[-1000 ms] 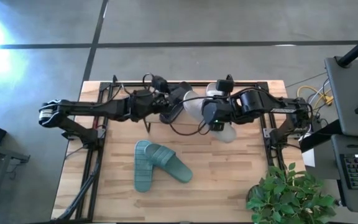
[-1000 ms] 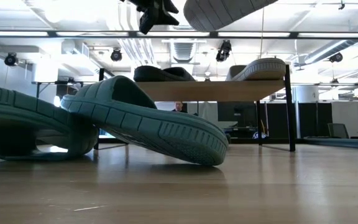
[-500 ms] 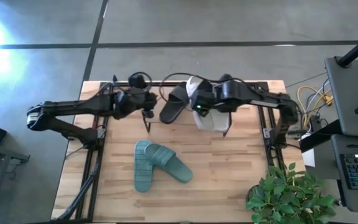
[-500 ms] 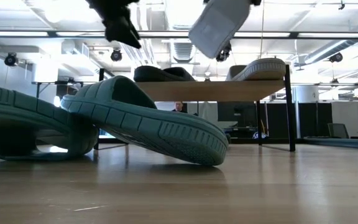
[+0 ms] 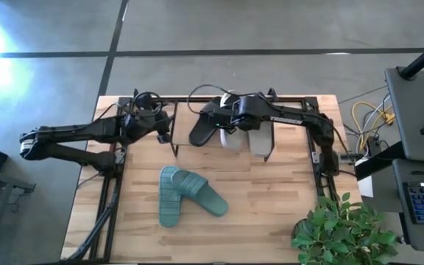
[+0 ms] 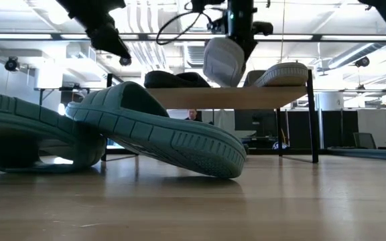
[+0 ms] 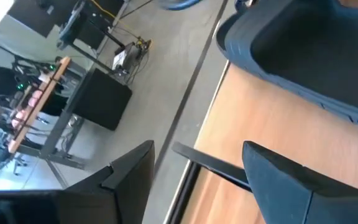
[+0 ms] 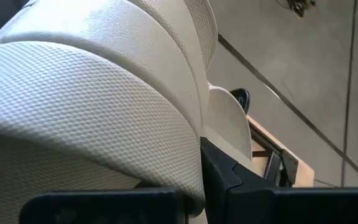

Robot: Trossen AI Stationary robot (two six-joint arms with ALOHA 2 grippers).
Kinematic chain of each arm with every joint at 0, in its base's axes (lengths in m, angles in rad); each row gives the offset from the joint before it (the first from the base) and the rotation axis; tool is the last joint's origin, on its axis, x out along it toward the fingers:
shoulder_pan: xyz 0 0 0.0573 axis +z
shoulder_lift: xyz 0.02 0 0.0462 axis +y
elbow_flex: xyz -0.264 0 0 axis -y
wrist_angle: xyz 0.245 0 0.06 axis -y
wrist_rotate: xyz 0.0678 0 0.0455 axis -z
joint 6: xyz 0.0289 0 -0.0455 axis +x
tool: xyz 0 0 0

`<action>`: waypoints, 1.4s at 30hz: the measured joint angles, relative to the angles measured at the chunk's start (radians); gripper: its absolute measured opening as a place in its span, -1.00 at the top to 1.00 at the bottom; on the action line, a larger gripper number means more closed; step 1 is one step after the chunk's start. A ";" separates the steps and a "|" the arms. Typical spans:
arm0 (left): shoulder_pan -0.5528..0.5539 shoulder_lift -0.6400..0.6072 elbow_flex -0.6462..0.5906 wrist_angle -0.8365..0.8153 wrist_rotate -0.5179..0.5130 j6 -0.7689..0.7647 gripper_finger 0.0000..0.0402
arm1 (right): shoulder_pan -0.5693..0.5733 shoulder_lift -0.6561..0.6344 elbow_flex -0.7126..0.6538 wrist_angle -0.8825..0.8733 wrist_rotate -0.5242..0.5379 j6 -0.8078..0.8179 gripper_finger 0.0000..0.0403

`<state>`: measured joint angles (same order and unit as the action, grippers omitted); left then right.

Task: Pick and place slides into the shelf
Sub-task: Put the gray slide on the shelf

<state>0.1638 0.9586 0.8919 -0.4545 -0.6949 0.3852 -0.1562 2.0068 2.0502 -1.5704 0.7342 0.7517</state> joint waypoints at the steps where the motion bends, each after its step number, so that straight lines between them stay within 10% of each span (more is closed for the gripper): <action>1: 0.000 -0.005 -0.007 0.000 0.000 -0.007 -0.14 | -0.004 0.007 -0.002 0.000 0.000 0.000 0.94; 16: 0.000 -0.010 -0.035 0.002 0.003 0.029 -0.14 | -0.023 0.011 -0.019 0.002 0.001 -0.279 0.91; 29: 0.000 -0.008 -0.035 0.004 0.007 0.047 -0.14 | -0.039 -0.012 -0.018 -0.002 -0.027 -0.270 0.17; 42: 0.000 0.122 -0.034 0.188 0.163 0.076 -0.14 | -0.040 -0.066 -0.018 0.000 -0.030 -0.306 0.06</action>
<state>0.1638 1.0809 0.8581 -0.2668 -0.5319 0.4616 -0.1964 1.9408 2.0323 -1.5708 0.7045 0.4458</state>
